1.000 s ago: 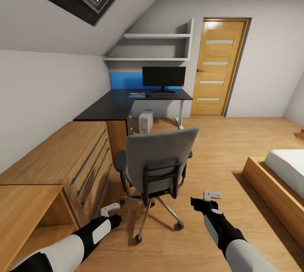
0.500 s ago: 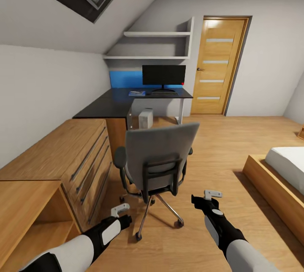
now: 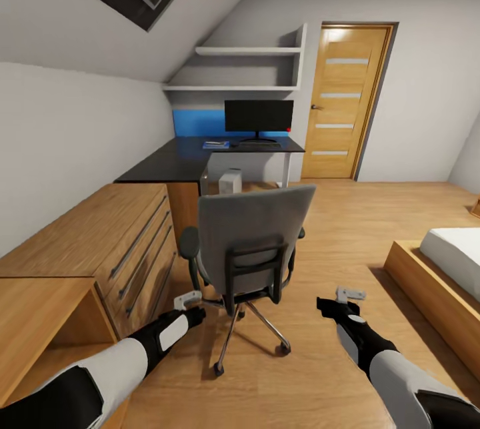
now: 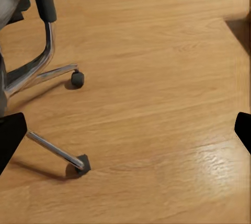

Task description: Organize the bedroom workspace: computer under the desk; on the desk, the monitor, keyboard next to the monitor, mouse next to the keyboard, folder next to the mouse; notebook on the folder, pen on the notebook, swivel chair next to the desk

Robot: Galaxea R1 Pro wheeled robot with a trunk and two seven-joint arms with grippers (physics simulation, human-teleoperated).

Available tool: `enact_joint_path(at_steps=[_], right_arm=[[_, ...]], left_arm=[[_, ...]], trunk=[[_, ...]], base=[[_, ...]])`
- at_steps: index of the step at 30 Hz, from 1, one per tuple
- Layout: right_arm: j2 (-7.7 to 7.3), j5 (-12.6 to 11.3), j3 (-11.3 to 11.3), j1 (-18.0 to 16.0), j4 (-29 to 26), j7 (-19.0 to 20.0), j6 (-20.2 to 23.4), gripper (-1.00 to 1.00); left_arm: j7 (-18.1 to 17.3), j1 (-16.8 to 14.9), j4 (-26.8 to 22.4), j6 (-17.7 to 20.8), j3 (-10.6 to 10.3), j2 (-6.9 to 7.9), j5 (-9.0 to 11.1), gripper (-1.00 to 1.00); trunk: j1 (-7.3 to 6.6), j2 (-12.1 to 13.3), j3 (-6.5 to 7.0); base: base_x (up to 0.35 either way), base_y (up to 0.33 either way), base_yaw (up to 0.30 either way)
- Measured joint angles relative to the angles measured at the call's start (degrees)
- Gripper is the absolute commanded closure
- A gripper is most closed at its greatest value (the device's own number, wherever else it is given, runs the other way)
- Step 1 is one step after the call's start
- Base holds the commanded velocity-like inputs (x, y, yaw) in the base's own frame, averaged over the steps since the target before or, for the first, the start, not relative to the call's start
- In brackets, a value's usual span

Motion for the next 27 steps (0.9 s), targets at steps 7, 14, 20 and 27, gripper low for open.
enact_joint_path(at_steps=[7,14,20,27], right_arm=[[-0.18,-0.1,0.2,-1.6,1.7,0.2,-0.8,-1.0],[0.0,-0.1,0.2,-1.7,1.9,0.2,-1.7,-1.0],[1.9,-0.1,0.2,-1.4,2.1,0.8,-2.7,-1.0],[2.02,0.0,0.3,-1.4,2.1,0.9,-2.8,-1.0]], left_arm=[[0.0,-0.4,0.4,-0.3,0.0,-0.02,0.3,-1.0],[0.0,-0.4,0.8,-0.3,-0.1,-0.02,0.3,-1.0],[0.3,-0.4,1.9,-0.9,-0.1,-0.01,0.3,-1.0],[0.3,-0.4,2.6,-1.2,-0.1,-0.01,0.3,-1.0]], trunk=[[1.54,-2.8,-1.26],[3.08,-5.6,-2.52],[4.4,-8.0,-3.59],[5.93,-10.8,-4.85]], base=[[0.0,0.0,0.0],[0.0,0.0,0.0],[0.0,0.0,0.0],[0.0,0.0,0.0]])
